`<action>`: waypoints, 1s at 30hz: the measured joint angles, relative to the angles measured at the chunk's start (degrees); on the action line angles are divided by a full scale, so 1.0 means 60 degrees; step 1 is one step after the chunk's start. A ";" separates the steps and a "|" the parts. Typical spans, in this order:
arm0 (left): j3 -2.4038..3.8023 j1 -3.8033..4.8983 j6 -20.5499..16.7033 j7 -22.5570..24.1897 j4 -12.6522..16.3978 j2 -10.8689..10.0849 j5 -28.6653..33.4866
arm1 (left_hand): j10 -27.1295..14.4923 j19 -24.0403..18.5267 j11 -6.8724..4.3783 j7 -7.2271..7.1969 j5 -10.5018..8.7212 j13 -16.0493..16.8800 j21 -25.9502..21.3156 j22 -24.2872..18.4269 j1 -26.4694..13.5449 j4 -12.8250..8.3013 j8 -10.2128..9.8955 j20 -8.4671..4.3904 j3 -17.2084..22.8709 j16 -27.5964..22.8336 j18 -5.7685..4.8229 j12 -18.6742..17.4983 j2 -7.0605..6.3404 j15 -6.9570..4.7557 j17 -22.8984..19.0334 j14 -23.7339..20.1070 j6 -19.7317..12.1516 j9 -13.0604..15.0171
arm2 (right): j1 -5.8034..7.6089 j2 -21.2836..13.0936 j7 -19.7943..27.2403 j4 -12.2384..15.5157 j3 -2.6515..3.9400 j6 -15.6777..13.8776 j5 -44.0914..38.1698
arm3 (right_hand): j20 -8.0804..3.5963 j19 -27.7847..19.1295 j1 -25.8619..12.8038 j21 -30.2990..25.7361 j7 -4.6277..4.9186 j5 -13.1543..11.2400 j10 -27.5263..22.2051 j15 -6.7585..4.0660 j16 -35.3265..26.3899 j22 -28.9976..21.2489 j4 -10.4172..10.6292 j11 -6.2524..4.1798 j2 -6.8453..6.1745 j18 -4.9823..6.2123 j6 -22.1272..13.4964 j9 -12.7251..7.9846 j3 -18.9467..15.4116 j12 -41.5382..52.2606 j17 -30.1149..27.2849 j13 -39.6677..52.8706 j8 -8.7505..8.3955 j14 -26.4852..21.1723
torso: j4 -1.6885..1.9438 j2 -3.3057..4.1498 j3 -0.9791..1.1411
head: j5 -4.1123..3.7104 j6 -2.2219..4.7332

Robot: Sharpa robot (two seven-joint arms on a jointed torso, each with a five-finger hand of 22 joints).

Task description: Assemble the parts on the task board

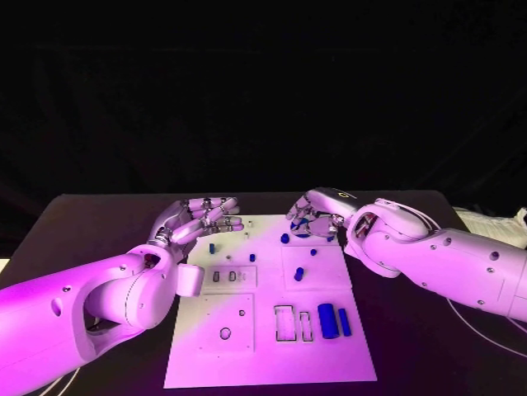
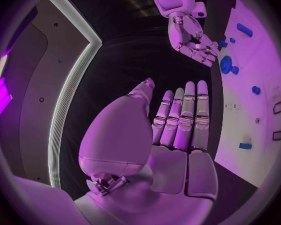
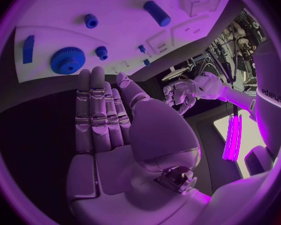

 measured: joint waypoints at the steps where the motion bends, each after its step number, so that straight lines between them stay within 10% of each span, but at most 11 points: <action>1: 0.0012 0.0002 0.0005 -0.0004 0.0056 -0.0020 0.0021 | 0.0000 0.0000 0.0000 0.0000 0.0000 0.0000 0.0000 -0.0011 0.0000 -0.0003 -0.0044 0.0000 -0.0003 -0.0032 0.0000 -0.0043 0.0000 0.0028 -0.0004 -0.0028 0.0000 0.0000 | 0.0012 0.0019 -0.0099 0.0001 0.0003 0.0074 -0.0222 | -0.0021 0.0021 -0.0054 0.0180 -0.0018 -0.0009 0.0001 -0.0028 0.0084 0.0115 0.0022 0.0000 -0.0054 0.0000 0.0018 0.0000 0.0057 0.0000 0.0107 0.0000 0.0000 0.0045 | 0.0011 0.0031 -0.0004 | -0.0004 0.0000; 16: 0.0131 0.0002 0.0028 -0.0021 0.0448 -0.0154 0.0391 | -0.0057 -0.0037 0.0056 0.0034 0.0000 0.0001 -0.0052 -0.0041 0.0000 -0.0079 -0.0121 0.0037 -0.0079 -0.0107 -0.0002 -0.0133 0.0000 0.0042 -0.0007 -0.0113 0.0035 -0.0009 | 0.0154 0.0161 -0.0869 0.0124 0.0012 0.1041 -0.1917 | -0.0190 0.0012 -0.0255 0.2436 -0.0081 -0.0084 -0.0232 -0.0161 0.2742 0.1659 0.0692 -0.0078 -0.0556 0.0000 0.0009 -0.0002 0.1058 0.0000 0.2231 -0.0002 0.0000 0.0106 | 0.0163 0.0312 -0.0076 | -0.0067 0.0106; 30: 0.0153 0.0005 0.0030 -0.0038 0.0562 -0.0224 0.0530 | -0.0120 -0.0037 0.0119 0.0087 0.0000 -0.0007 -0.0052 -0.0059 -0.0019 -0.0106 -0.0158 0.0037 -0.0105 -0.0144 -0.0003 -0.0184 0.0019 0.0074 -0.0006 -0.0146 -0.0019 -0.0008 | 0.0217 0.0437 -0.1018 -0.0103 0.0014 0.1549 -0.2173 | -0.0185 0.1349 -0.0191 0.5385 -0.0193 -0.0084 -0.0294 -0.0161 0.5856 0.5375 0.1492 -0.0084 -0.0947 -0.0380 0.0053 -0.0004 0.1966 0.0000 0.4854 -0.0003 0.0000 0.0106 | 0.0244 0.0461 -0.0096 | -0.0139 0.0149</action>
